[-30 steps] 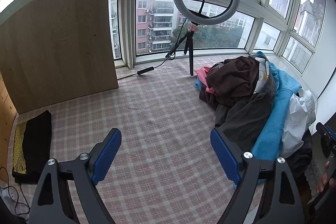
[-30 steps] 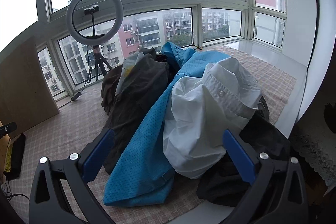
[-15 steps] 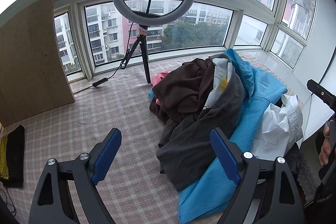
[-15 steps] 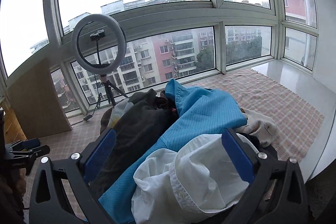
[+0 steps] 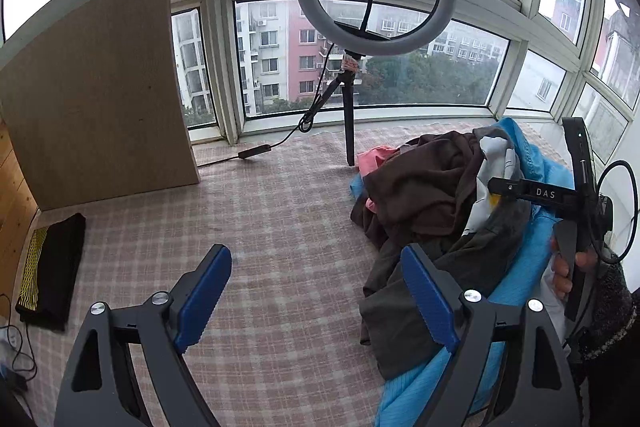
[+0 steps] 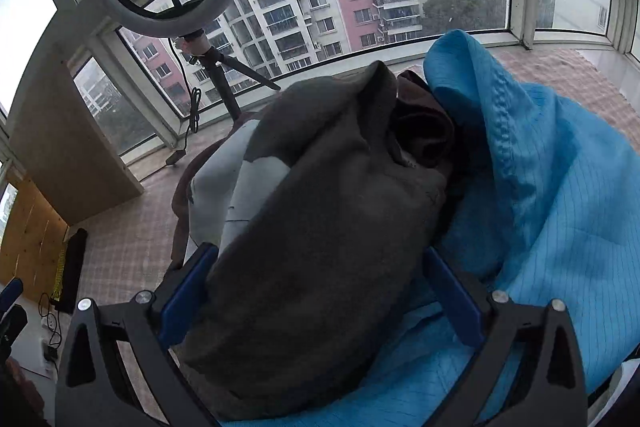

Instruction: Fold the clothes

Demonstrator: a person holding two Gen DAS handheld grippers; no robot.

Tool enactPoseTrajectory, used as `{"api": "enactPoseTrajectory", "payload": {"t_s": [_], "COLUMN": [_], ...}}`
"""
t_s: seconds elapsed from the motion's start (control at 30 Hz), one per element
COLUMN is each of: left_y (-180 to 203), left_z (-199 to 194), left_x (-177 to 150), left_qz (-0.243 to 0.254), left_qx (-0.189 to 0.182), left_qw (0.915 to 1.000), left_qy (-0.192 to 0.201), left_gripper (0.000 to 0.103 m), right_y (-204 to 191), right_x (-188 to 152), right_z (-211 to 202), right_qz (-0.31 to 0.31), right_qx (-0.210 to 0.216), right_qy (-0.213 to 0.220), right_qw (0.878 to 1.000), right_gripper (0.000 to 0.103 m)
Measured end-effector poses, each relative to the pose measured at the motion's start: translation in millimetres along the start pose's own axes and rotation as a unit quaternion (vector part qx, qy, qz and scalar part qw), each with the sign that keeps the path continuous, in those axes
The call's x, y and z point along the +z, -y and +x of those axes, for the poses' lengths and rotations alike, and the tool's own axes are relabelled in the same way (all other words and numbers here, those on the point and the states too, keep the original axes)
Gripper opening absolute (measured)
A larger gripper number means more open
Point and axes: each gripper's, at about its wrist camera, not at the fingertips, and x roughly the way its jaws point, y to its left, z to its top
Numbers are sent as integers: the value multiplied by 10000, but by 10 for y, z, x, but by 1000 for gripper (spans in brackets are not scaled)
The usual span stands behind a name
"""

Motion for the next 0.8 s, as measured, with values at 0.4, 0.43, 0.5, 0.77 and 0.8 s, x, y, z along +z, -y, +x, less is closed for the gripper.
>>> {"api": "enactPoseTrajectory", "payload": {"t_s": [0.4, 0.43, 0.5, 0.77, 0.8], "left_y": [-223, -227, -246, -497, -532], "left_z": [102, 85, 53, -57, -75], "left_x": [-5, -1, 2, 17, 12], "left_qz": [-211, -179, -147, -480, -508], "left_qx": [17, 38, 85, 9, -9], "left_qw": [9997, 9998, 9998, 9988, 9986], "left_qy": [-136, -115, -80, 90, 113], "left_gripper": [86, 86, 86, 86, 86], "right_y": [236, 255, 279, 24, -34], "right_x": [15, 43, 113, 378, 403], "right_z": [-607, -711, -953, -2388, -2573], "right_qz": [290, 330, 355, -153, -237], "right_qx": [1069, 1096, 1124, 765, 744], "right_qy": [757, 906, 1223, 2781, 2907], "right_qw": [9910, 9893, 9855, 9574, 9536], "right_gripper": [20, 19, 18, 18, 18]}}
